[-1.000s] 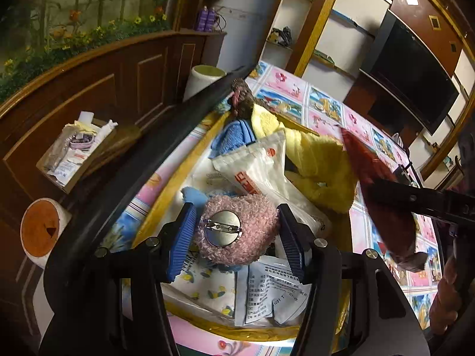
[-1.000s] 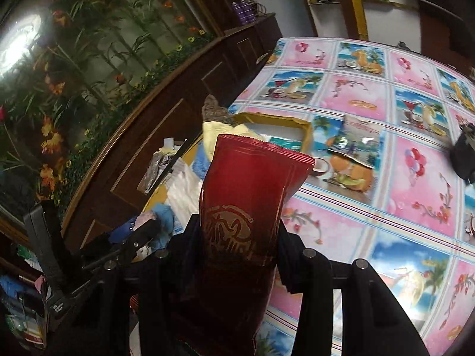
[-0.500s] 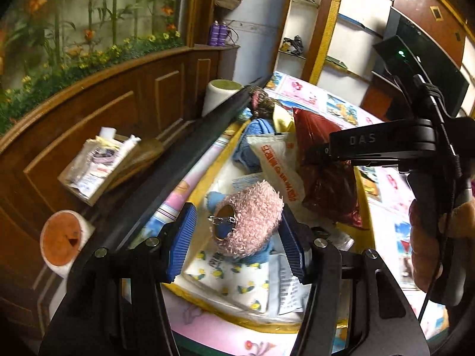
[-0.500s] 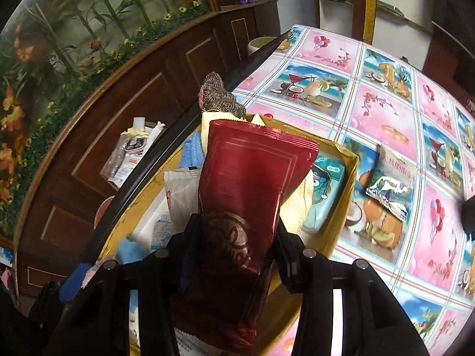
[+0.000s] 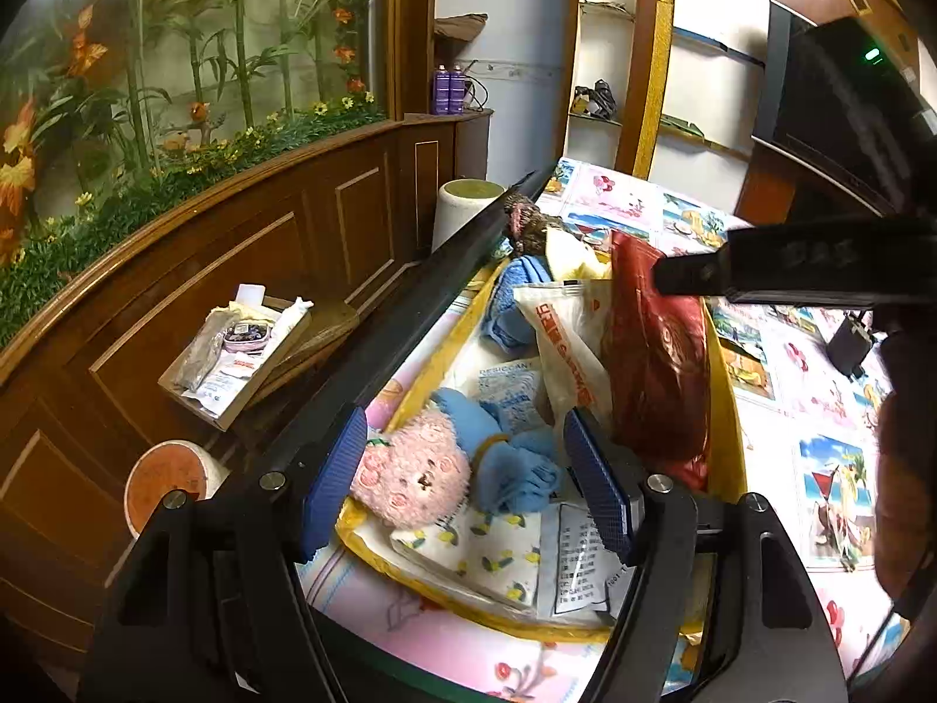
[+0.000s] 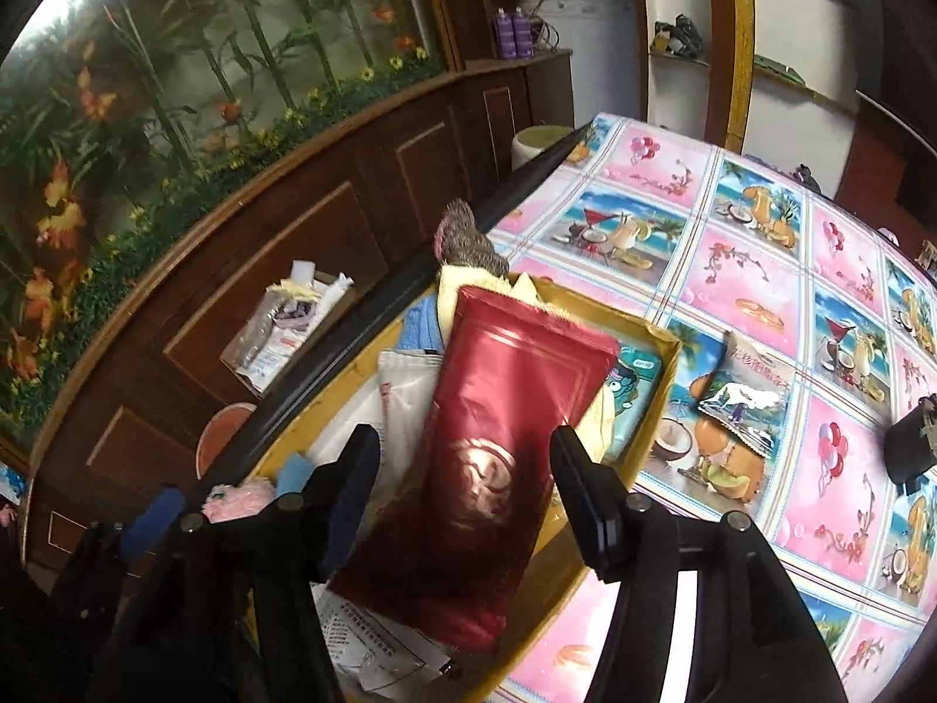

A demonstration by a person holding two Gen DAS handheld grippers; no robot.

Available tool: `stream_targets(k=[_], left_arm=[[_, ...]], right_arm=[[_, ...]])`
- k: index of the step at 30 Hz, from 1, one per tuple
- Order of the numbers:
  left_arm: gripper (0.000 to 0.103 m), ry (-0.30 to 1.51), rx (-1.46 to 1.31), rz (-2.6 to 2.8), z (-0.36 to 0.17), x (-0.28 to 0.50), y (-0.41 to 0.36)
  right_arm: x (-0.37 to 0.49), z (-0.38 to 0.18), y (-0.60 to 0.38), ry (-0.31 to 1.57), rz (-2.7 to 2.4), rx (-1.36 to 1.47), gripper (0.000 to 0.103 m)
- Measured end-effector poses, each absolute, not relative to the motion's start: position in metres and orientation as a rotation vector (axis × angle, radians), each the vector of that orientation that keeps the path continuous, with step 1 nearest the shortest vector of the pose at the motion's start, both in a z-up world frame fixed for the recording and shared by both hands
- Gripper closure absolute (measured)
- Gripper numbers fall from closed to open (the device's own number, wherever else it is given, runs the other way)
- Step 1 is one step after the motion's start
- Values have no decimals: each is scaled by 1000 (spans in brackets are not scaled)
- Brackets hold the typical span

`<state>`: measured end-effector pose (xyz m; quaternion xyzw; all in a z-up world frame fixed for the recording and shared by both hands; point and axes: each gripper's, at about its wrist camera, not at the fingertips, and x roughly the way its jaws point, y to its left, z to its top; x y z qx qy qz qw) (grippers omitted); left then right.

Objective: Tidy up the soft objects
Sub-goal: 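Open both grippers over the box, releasing the pink badge and red pouch, then reach and grasp the white Dole snack packet with the left gripper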

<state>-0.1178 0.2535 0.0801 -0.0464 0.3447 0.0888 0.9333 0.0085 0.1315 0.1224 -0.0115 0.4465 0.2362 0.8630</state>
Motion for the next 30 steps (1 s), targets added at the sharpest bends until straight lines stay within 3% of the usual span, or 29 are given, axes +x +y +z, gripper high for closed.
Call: stream_targets(k=[11,23,30], left_arm=[[32,716,-13,161,91,-128,214],[32,707,108,105,98,-129,147],[32,726,36,-33,103,-117,127]], right_arm=[[-17,139,68,870,455,45,40],[-29,127,-35,854,332,182,40],[-29,106,-103,858,216,258,39]])
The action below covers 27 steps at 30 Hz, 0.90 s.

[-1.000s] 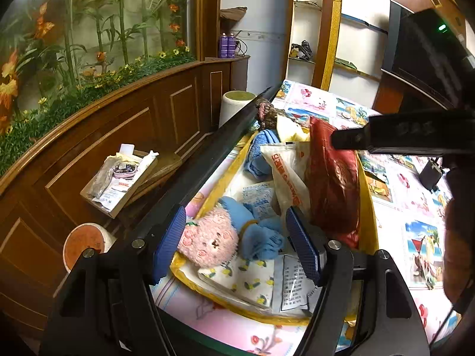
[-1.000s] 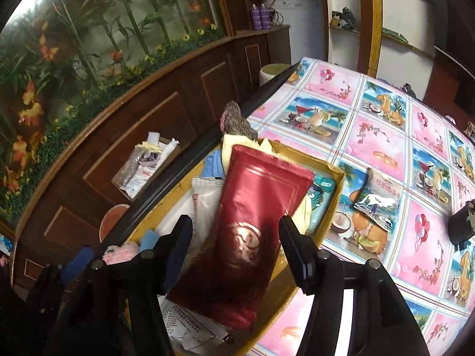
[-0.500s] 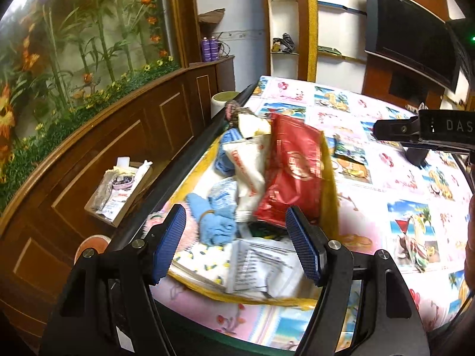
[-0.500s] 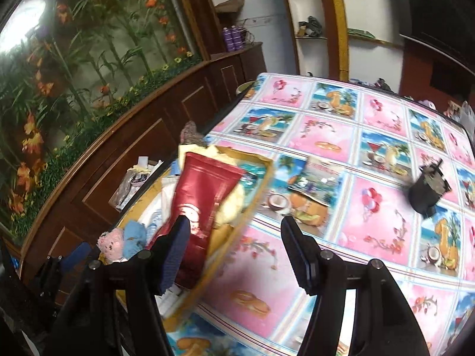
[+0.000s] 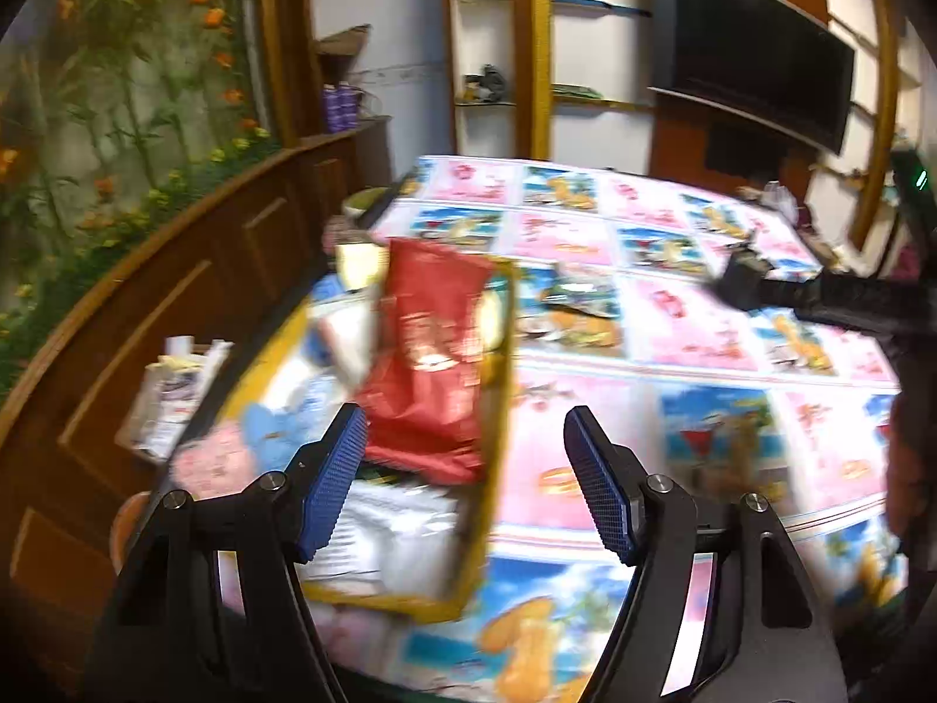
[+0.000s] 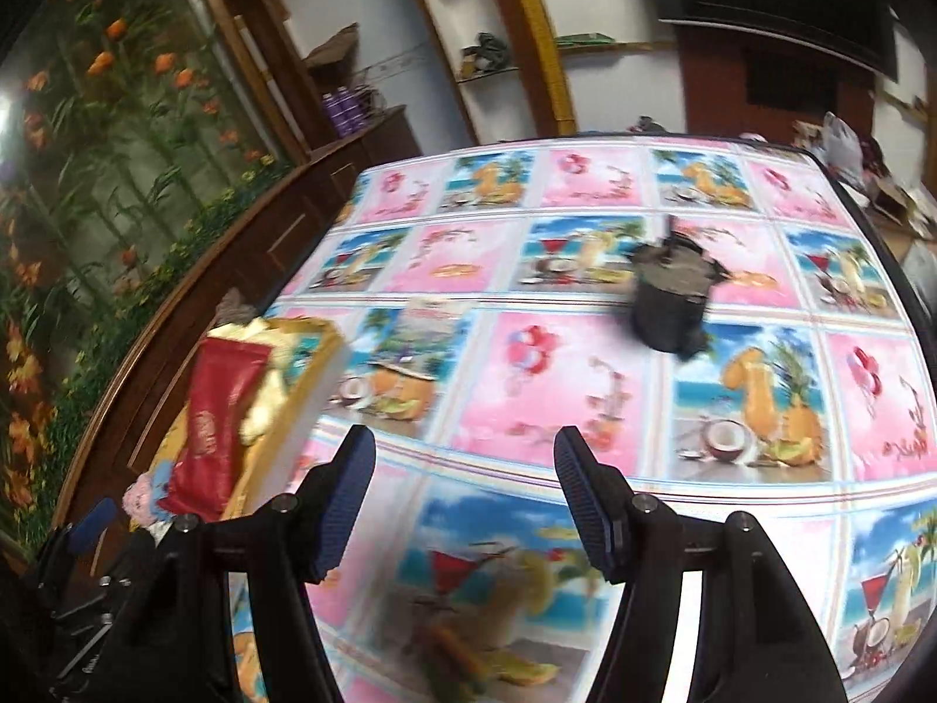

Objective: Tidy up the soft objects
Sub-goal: 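Reach and grasp the white Dole snack packet with the left gripper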

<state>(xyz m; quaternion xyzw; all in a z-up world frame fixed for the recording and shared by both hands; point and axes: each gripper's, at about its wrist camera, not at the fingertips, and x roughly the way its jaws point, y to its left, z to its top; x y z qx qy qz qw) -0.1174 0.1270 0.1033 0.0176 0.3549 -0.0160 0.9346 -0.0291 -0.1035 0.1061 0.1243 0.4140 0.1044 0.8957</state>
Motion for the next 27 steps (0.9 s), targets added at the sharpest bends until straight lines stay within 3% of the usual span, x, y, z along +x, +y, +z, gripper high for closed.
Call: stream_targets(k=[6,18,27], left_arm=[[32,832,-3,-220,95,-69,91],[33,992,5,-255,52,106,31],[31,1076,216,-130,11,161,9]], right_arm=[[-24,79,-150,875,137,329,39],[-25,51,-190,860,152,435,39],[-24,51,-195,865,202,511,40]])
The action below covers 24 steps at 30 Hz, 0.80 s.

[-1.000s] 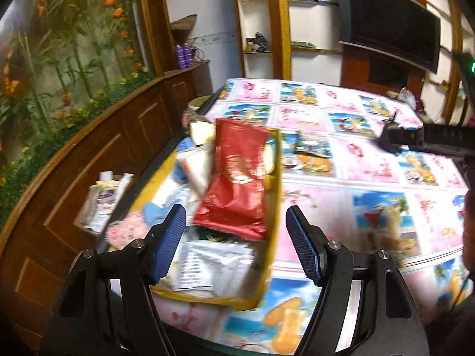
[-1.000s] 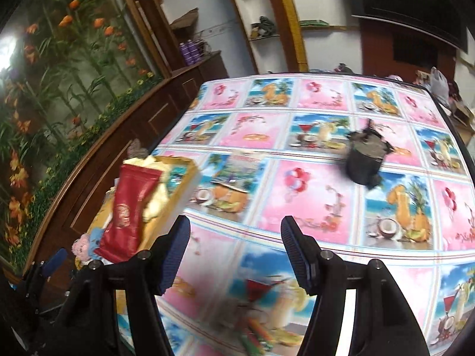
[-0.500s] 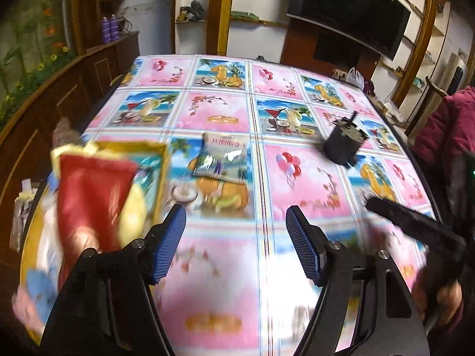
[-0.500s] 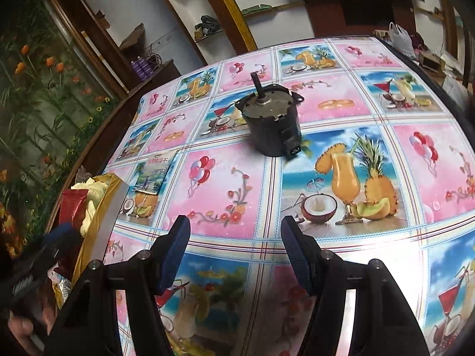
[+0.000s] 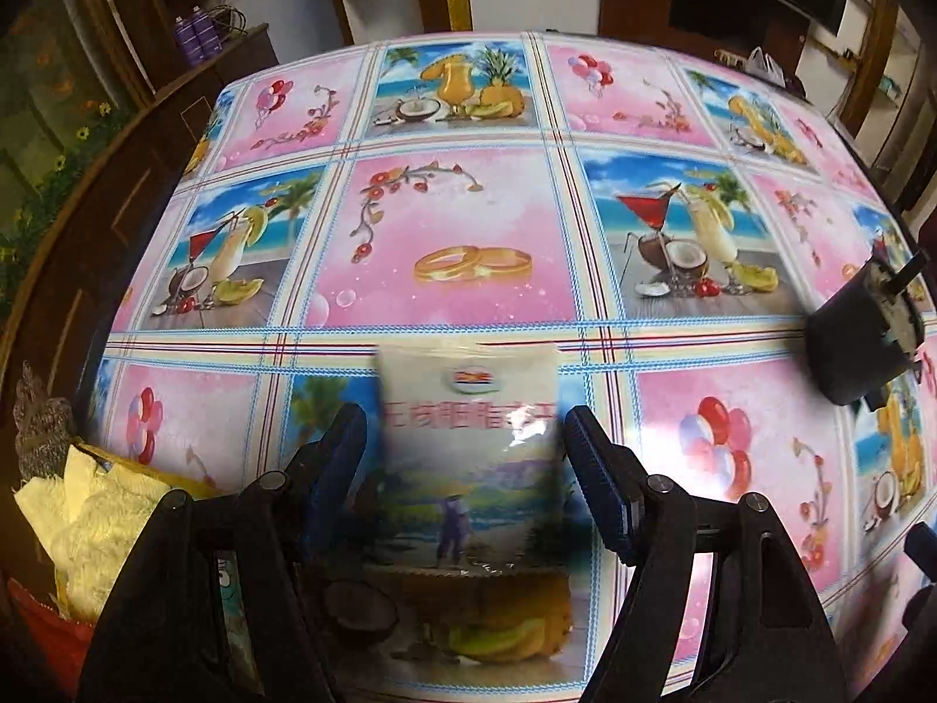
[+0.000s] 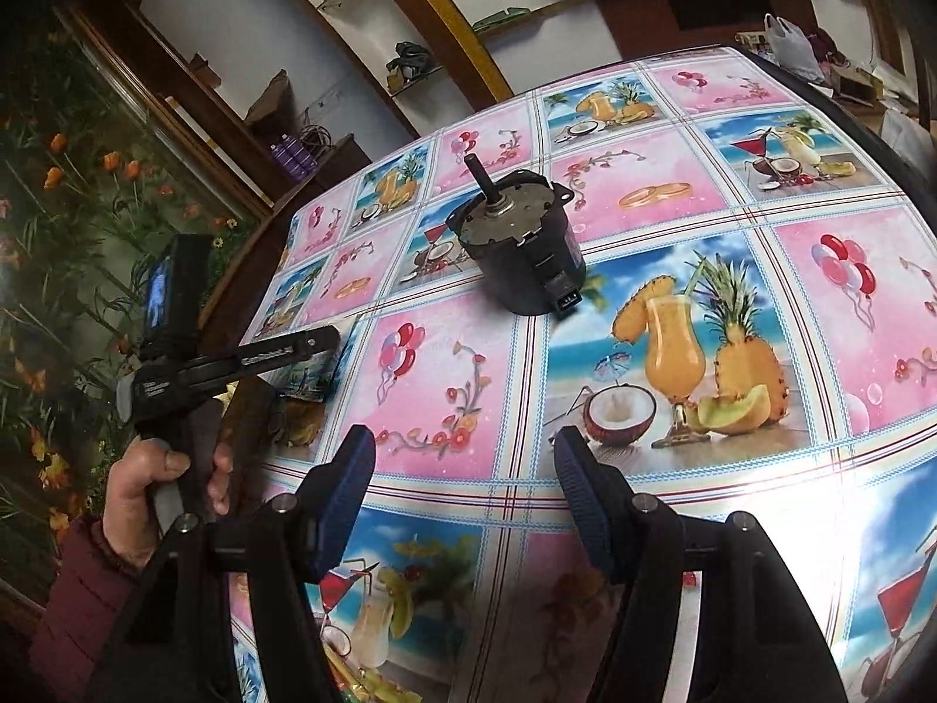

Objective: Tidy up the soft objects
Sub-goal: 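Reach and grasp the white Dole snack packet with the left gripper, then carry the Dole packet toward the box with the left gripper while the right grasps the clear stick bag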

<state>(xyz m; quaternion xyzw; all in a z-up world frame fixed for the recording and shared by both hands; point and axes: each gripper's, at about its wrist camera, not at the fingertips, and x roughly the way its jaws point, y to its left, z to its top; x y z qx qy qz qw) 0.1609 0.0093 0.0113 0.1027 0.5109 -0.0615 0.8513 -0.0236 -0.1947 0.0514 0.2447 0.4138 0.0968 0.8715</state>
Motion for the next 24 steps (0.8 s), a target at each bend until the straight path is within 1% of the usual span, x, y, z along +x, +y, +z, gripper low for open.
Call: stream_targets(k=[3,5,6,9,12,16,19,24], left_arm=[[30,1027,240,-127,11,156,6],[31,1041,224,-172,9,151,4],[35,1050,214,-203,9,147,2],[40,1045,237,-258,10,133,-5],[44,1051,231,-304,13,118,-7],[44,1046,164,-338,24,96,2],[44,1023,84,-365,37,76,13],[44,971,-29,-409,65,35,36]], right_arm=[[-22,50,-191,881,216,503,40],[-21,49,-187,894,229,494,40],[-21,48,-184,900,232,485,40],[-20,46,-178,918,225,455,40],[-19,42,-177,929,215,445,40],[-17,38,-173,951,224,425,40],[-16,31,-156,1005,295,370,40],[-33,33,-98,1058,489,140,40]])
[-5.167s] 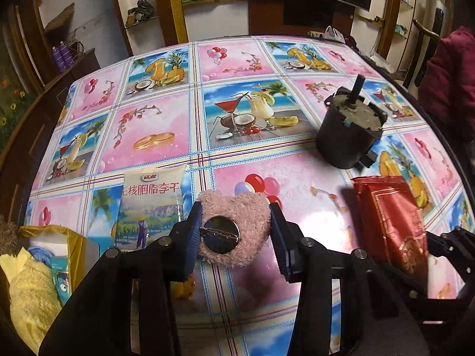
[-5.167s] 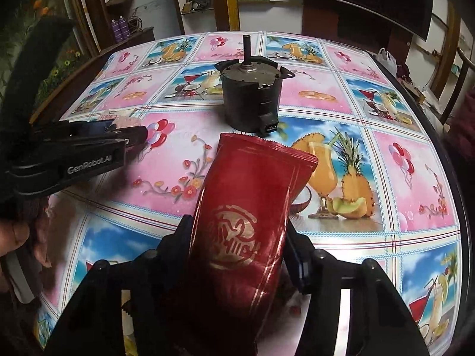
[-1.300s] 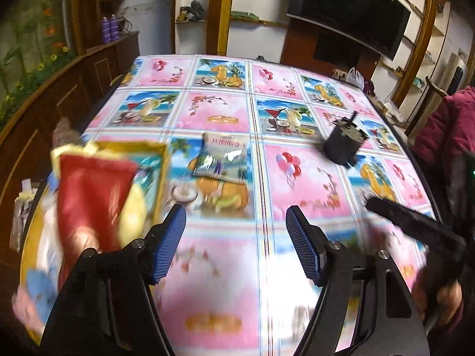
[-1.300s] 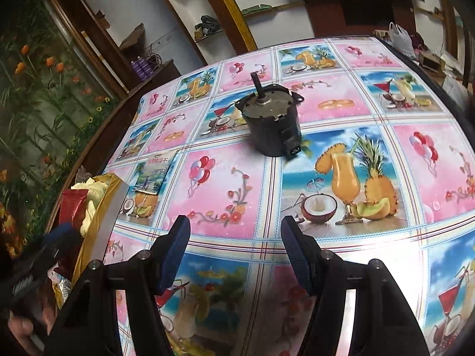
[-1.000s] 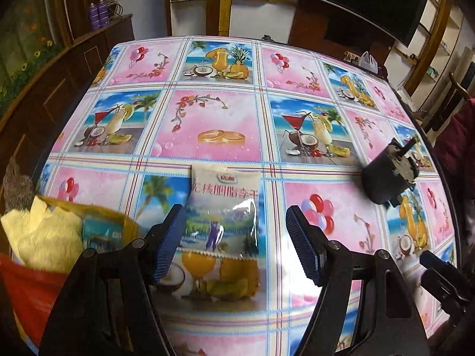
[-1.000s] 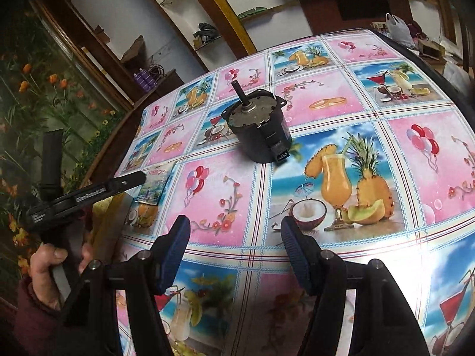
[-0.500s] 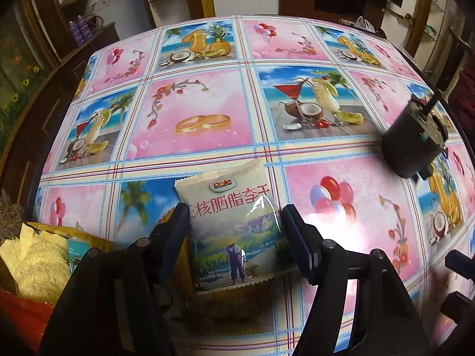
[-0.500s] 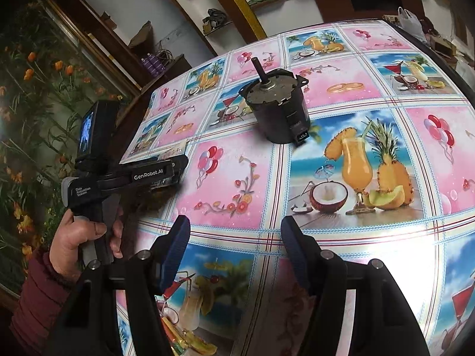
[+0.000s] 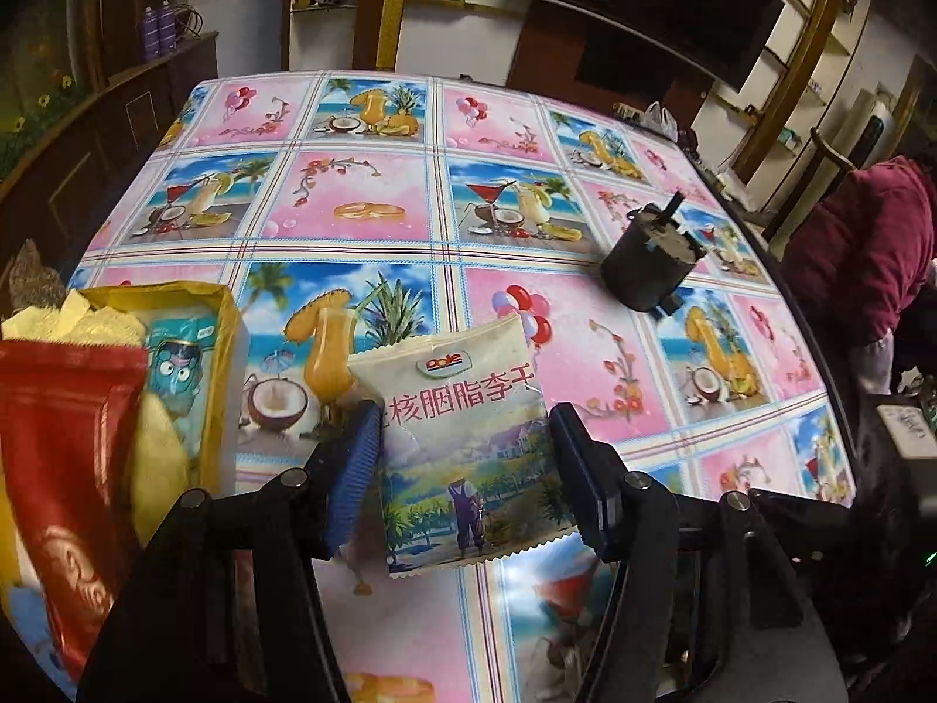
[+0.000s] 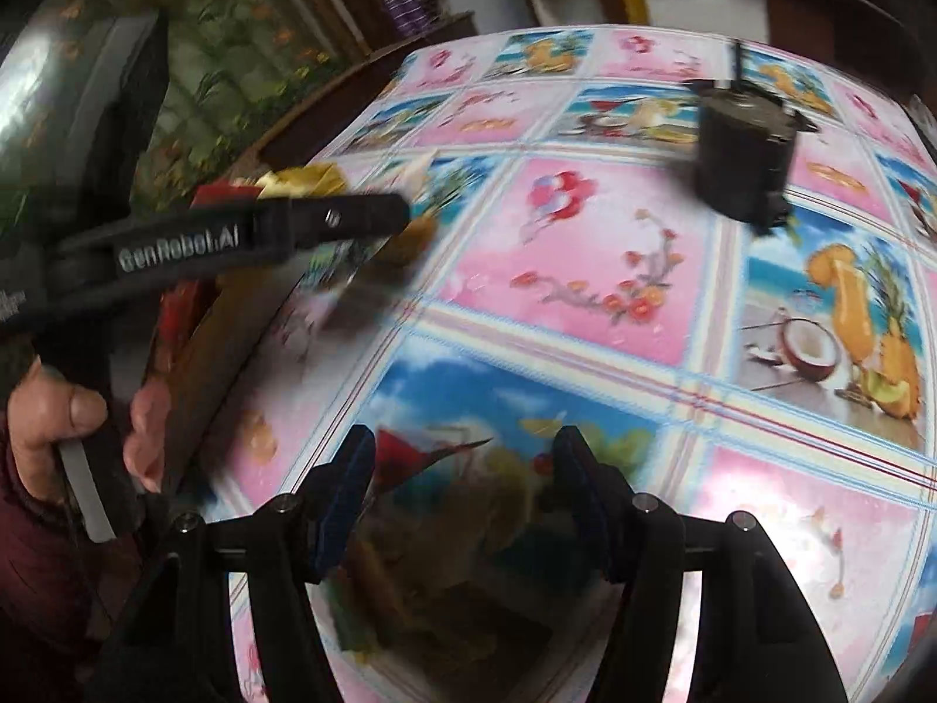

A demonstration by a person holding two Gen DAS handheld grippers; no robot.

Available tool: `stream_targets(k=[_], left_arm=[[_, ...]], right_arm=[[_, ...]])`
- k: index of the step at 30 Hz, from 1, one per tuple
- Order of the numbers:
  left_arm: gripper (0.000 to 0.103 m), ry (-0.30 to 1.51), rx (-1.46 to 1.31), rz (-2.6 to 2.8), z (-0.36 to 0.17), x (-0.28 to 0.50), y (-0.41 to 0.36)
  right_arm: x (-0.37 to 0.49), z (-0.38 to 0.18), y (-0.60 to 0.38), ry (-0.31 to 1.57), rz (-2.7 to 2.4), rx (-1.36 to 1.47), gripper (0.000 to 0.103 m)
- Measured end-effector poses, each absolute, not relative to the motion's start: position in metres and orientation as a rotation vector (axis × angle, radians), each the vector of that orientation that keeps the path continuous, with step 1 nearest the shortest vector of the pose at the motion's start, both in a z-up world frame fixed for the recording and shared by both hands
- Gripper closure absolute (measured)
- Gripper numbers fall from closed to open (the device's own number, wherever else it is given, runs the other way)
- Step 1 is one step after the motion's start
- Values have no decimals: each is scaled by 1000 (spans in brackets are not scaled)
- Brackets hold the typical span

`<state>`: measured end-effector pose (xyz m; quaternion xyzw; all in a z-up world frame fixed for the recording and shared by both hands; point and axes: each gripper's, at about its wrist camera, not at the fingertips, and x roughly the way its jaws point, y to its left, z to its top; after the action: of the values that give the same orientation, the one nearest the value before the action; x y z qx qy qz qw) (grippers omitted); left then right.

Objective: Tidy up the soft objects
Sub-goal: 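Carry the Dole packet toward the box with the left gripper while the right grasps the clear stick bag, then release the Dole packet into the box with the left gripper while the right carries the stick bag there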

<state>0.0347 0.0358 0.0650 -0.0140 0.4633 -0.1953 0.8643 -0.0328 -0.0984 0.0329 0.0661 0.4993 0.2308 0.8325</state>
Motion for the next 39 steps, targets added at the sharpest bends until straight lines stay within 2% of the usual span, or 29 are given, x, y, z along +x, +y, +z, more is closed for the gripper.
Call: stream_targets(k=[8,9,10,11,12,13,19,25,35,39], left_arm=[[44,871,-176,-425,101,-27,93],[44,856,-190,-416,104,-35,103],[44,841,-196,-401,107,-42,111],[44,826,-198,-385,109,-48,119],[44,808,-201,-364,112,-56,130],[44,797,-207,-346,113,-63,140],[44,757,-276,-253,114,-97,199],[44,741,-309,-193,102,-114,234],[43,834,-279,-64,70,-99,257],[43,787,-357,-89,69,-103,265]], right_arm=[[-84,34,-34,1053,431,-303,42],[-86,34,-31,1058,432,-312,49],[-87,34,-29,1070,447,-297,64],[-87,35,-28,1082,458,-282,71],[-89,35,-27,1086,449,-285,89],[-90,35,-25,1089,442,-284,91],[-96,44,-31,1089,431,-181,97],[-93,78,-30,1041,444,-62,97],[-78,120,40,991,579,-1,97],[-64,118,85,1015,648,14,97]])
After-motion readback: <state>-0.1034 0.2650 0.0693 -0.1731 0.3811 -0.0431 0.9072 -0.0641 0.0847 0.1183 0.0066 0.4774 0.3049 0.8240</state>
